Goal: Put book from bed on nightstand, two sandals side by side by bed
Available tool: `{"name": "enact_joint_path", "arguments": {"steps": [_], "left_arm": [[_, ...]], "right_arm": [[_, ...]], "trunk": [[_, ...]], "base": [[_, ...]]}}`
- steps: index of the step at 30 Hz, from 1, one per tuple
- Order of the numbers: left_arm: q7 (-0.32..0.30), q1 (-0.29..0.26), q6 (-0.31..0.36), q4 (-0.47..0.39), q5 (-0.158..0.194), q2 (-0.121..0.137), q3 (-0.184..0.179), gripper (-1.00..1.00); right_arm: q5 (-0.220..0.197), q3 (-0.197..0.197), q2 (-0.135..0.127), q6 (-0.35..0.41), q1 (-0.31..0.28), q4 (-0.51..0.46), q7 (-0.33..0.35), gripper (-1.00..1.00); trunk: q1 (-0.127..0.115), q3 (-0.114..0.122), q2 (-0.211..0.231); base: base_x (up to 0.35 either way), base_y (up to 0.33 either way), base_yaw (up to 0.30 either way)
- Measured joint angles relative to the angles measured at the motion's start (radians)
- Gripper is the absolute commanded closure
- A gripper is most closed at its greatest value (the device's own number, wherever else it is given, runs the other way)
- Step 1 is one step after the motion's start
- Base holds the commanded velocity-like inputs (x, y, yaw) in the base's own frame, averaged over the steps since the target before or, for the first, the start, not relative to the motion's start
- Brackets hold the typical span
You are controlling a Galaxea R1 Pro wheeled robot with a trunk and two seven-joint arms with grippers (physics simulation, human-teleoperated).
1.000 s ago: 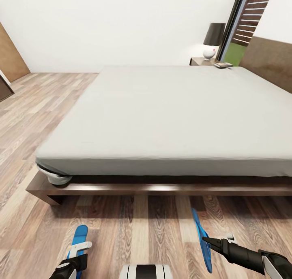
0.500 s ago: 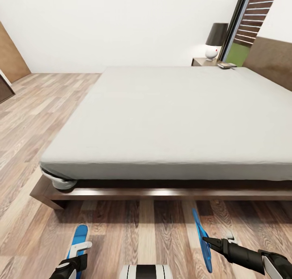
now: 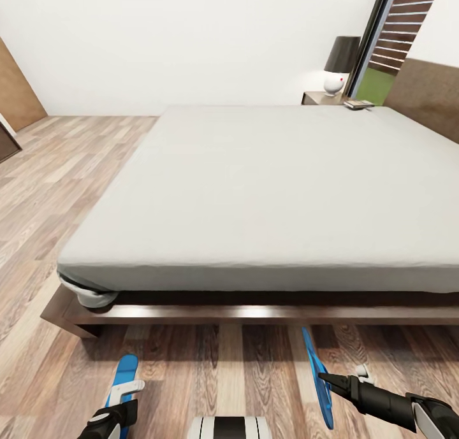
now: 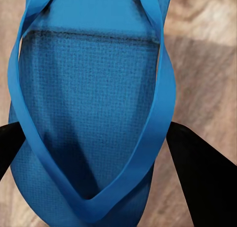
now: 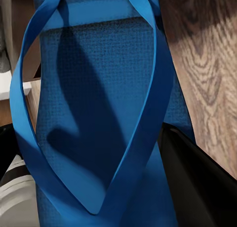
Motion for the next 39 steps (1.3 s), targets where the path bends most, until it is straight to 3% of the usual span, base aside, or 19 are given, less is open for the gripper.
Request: {"name": "enact_joint_path", "arguments": {"steps": [15, 20, 25, 31, 39], "left_arm": [[0.005, -0.006, 0.018, -0.006, -0.001, 0.004, 0.003, 1.0], [-0.008, -0.059, 0.239, -0.074, -0.003, 0.037, 0.003, 1.0], [-0.029, -0.092, 0.315, -0.116, -0.001, 0.047, 0.002, 1.0], [-0.03, -0.106, 0.327, -0.123, -0.002, 0.047, 0.002, 1.0], [-0.035, -0.109, 0.318, -0.111, -0.002, 0.062, 0.001, 1.0]], "right_arm": [[0.001, 0.0, 0.0, 0.0, 0.0, 0.0, 0.0, 1.0], [0.0, 0.0, 0.0, 0.0, 0.0, 0.0, 0.0, 1.0], [0.0, 0.0, 0.0, 0.0, 0.0, 0.0, 0.0, 1.0], [0.0, 0.0, 0.0, 0.0, 0.0, 0.0, 0.0, 1.0], [0.001, 0.0, -0.001, 0.0, 0.0, -0.001, 0.001, 1.0]], "trunk": [[0.001, -0.012, -0.001], [0.001, -0.012, -0.001], [0.001, -0.012, -0.001], [0.001, -0.012, -0.001], [0.005, -0.042, -0.003]], "base": [[0.0, 0.0, 0.0], [0.0, 0.0, 0.0], [0.0, 0.0, 0.0], [0.0, 0.0, 0.0], [0.0, 0.0, 0.0]]}}
